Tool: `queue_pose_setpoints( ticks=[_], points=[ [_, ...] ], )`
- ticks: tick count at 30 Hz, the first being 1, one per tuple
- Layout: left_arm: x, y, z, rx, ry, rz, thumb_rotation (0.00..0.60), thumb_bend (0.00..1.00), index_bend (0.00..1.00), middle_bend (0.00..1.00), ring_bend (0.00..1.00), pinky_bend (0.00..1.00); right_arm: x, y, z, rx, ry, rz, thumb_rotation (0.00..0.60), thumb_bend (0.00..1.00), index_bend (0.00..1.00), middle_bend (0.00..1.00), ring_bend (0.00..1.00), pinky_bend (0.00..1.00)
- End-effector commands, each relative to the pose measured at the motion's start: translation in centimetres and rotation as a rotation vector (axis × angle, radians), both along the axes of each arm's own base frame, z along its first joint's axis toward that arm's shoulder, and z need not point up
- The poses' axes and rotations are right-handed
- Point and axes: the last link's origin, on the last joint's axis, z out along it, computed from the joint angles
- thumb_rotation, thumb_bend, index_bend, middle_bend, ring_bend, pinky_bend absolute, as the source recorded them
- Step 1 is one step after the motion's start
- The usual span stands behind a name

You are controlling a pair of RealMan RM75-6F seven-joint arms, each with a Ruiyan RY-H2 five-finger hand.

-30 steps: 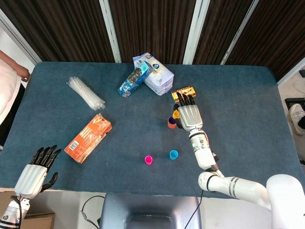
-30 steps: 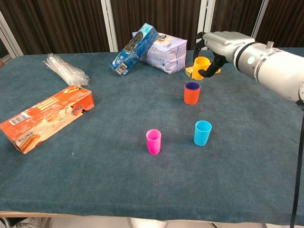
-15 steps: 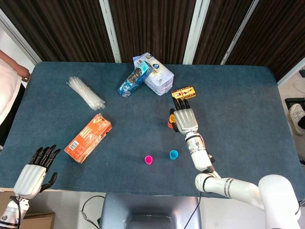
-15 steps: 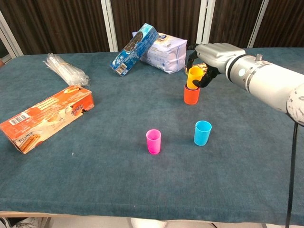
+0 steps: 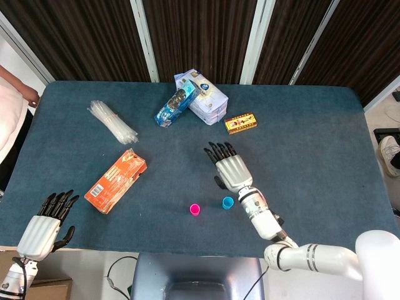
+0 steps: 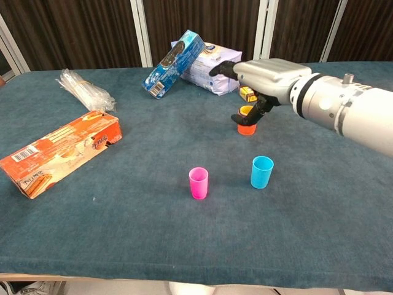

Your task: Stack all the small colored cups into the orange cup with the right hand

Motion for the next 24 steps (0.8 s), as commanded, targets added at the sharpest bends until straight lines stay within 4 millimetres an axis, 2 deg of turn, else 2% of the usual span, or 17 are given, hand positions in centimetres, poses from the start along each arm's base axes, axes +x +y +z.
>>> queue_pose_setpoints(
  ticks=[1,6,12,19,24],
  points=[
    [0.0,0.0,0.0,0.000,0.001,-0.001,0.600,0.46,0.00,0.00,0.00,0.05,0.5,3.8,0.3,0.077,0.011,0.107,0.600,0.51,0.11,0.00,0.00,0.00],
    [0.1,-0.2,0.1,0.005,0.000,-0.011,0.600,0.46,0.00,0.00,0.00,0.05,0.6,5.2,-0.3,0.116,0.052,0.131,0.600,0.51,0.16,0.00,0.00,0.00],
    [0.0,-0.3,0.5,0.012,-0.006,-0.005,0.600,0.46,0.00,0.00,0.00,0.05,-2.4,6.4,0.6,0.142,0.167,0.099,0.600,0.51,0.20,0.00,0.00,0.00],
    [0.1,-0.3,0.0,0.000,0.000,-0.008,0.600,0.46,0.00,0.00,0.00,0.05,-5.2,5.7,0.2,0.161,0.206,0.036,0.600,0.51,0.30,0.00,0.00,0.00],
    [0.1,-0.1,-0.1,-0.005,0.003,-0.004,0.600,0.46,0.00,0.00,0.00,0.05,-5.5,5.4,-0.4,0.171,0.194,0.031,0.600,0.51,0.36,0.00,0.00,0.00]
  ],
)
